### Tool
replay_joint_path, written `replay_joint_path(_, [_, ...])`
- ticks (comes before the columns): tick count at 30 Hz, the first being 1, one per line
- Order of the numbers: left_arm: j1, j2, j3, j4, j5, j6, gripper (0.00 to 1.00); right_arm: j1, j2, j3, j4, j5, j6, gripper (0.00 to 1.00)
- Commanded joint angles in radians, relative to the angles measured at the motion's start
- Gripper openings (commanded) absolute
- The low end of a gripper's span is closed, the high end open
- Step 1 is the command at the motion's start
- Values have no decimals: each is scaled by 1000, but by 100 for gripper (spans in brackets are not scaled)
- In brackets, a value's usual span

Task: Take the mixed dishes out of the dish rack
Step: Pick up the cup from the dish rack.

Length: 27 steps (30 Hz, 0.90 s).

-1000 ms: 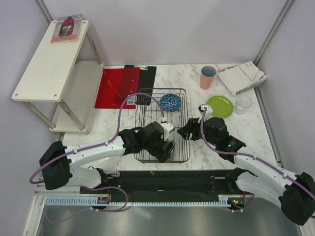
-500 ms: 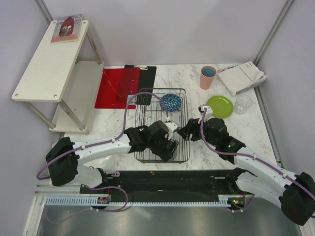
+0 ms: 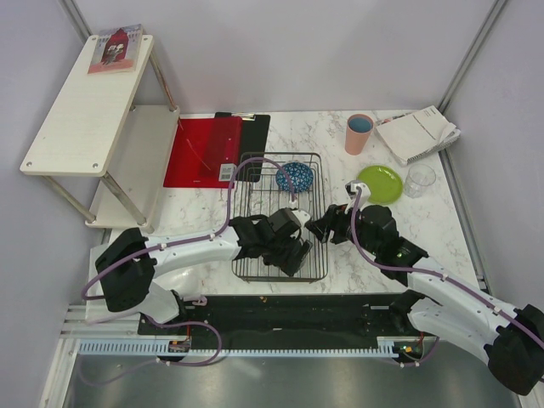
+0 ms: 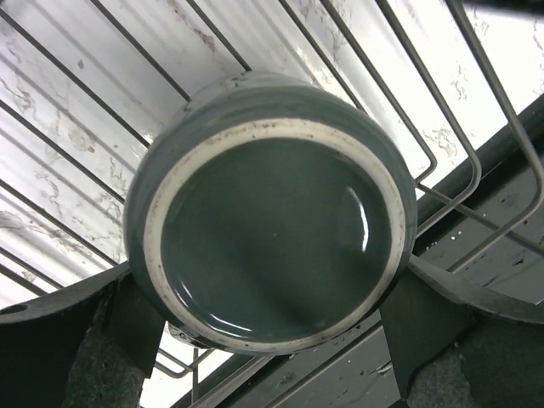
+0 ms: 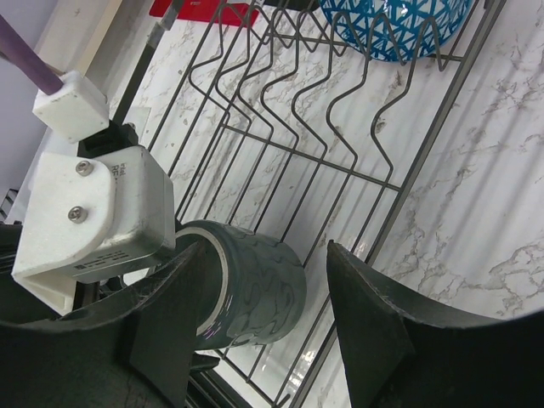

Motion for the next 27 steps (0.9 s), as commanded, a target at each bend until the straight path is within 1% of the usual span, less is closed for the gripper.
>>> replay_joint_path(1, [-5, -13, 53, -5, -41, -29, 99, 4, -8, 12, 26, -13, -8, 66])
replay_joint_path(4, [-7, -9, 50, 13, -30, -27, 98, 6, -8, 9, 32, -16, -5, 66])
replay_joint_path(5, [-5, -6, 52, 19, -26, -24, 96, 6, -7, 9, 34, -16, -6, 66])
replay_joint_path(6, [-5, 5, 53, 16, -20, -22, 91, 4, -8, 9, 34, -18, -7, 66])
replay_joint_path(9, [-7, 17, 52, 19, -13, -16, 82, 4, -10, 12, 32, -14, -7, 66])
replay_joint_path(12, [-5, 14, 50, 16, -18, -9, 75, 4, -19, 15, 29, -14, -5, 66])
replay_joint_path(13, [-5, 10, 49, 19, -23, -9, 75, 4, -25, 15, 28, -14, -5, 66])
replay_joint_path(14, [-5, 4, 46, 21, -35, -15, 76, 4, -30, 15, 23, -14, -5, 66])
replay_joint_path(15, [-5, -4, 43, 22, -38, -19, 83, 4, -34, 13, 22, -13, -2, 66])
replay_joint_path(18, [-5, -16, 40, 29, -47, -29, 95, 6, -53, 9, 19, -13, 4, 66])
replay_joint_path(21, [-7, -35, 33, 50, -53, -35, 99, 6, -63, 9, 17, -16, 7, 66])
replay_joint_path(27, [-5, -53, 18, 111, -53, -45, 99, 4, -76, 20, 9, -24, 7, 66])
